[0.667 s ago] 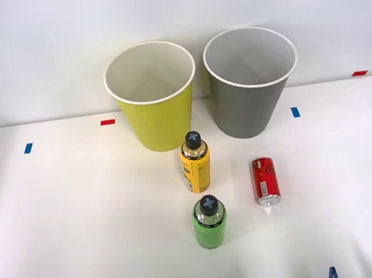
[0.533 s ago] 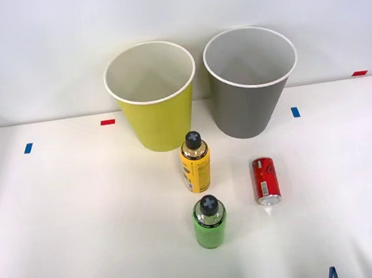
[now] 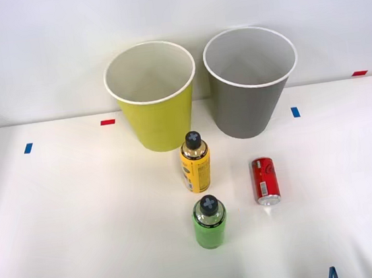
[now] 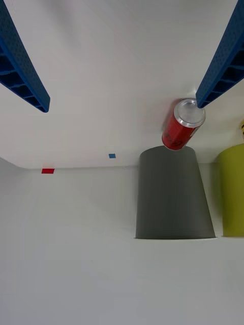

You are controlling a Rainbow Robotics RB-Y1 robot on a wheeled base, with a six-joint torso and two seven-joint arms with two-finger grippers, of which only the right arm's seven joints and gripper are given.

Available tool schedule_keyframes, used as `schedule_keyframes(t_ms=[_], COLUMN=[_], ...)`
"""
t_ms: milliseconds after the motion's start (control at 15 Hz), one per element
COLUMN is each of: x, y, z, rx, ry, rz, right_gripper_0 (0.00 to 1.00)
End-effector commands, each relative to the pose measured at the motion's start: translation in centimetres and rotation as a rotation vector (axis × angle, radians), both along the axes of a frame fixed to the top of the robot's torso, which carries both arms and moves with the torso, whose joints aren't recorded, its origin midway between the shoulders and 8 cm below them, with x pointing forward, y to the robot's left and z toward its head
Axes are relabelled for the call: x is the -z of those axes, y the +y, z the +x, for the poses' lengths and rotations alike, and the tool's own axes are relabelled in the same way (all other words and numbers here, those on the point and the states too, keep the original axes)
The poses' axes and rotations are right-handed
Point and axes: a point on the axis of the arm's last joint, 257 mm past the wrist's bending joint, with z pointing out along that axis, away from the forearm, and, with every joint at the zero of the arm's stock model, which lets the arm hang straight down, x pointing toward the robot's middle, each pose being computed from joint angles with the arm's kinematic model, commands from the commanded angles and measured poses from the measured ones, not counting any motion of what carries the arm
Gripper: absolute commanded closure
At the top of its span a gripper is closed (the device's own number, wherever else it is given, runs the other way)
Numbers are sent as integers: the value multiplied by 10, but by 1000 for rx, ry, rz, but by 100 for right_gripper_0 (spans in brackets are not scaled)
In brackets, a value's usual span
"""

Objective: Put cans in the gray bin, plastic bottles in the light green bin

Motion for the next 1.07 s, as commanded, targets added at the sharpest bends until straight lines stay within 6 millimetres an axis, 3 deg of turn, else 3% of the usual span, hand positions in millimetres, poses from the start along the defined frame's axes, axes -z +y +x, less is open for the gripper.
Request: schedule_keyframes(t_ms=[67, 1067], x=[0, 0], y=[0, 0], z=[0, 0], rx=[0, 0], ry=[0, 0], rz=[0, 0], right_gripper_0=[0, 0])
